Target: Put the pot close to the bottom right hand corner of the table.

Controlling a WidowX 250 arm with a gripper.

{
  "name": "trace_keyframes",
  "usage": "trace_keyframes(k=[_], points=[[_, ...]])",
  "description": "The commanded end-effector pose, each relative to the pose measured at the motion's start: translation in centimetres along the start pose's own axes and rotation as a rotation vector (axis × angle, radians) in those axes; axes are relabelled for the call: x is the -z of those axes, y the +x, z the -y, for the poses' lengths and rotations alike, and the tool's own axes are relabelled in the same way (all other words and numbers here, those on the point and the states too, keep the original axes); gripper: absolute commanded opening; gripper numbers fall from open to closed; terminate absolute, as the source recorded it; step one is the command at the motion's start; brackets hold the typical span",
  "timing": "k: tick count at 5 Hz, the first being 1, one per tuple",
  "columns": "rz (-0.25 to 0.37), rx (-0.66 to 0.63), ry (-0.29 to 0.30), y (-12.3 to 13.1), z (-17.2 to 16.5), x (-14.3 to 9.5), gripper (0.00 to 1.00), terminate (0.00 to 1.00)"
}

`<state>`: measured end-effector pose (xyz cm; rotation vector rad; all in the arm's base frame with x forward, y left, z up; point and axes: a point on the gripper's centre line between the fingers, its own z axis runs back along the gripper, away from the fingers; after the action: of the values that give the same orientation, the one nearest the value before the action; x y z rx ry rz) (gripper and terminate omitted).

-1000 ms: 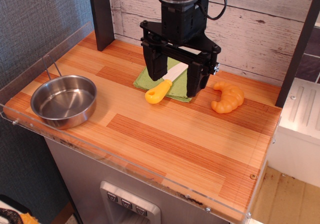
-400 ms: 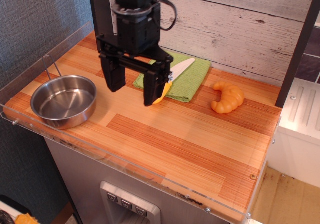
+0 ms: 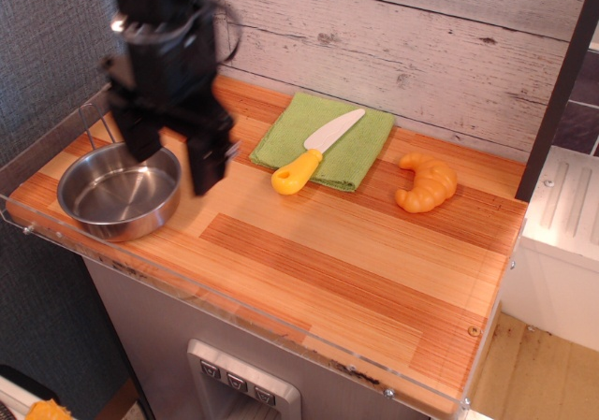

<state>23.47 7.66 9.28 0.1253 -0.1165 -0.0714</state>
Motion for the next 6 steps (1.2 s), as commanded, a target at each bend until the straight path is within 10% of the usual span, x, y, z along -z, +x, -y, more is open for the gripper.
trace_keyframes(k=[1, 4, 5, 6], points=[[0.055, -0.097, 0.023, -0.4, -2.5, 3.1, 1.00, 0.00], [-0.049, -0.155, -0.014, -0.1, -3.1, 7.8, 1.00, 0.00], [-0.040, -0.147, -0.020, 0.1, -2.7, 7.8, 0.00, 0.00], [-0.029, -0.132, -0.026, 0.2, -2.6, 7.4, 0.00, 0.00]])
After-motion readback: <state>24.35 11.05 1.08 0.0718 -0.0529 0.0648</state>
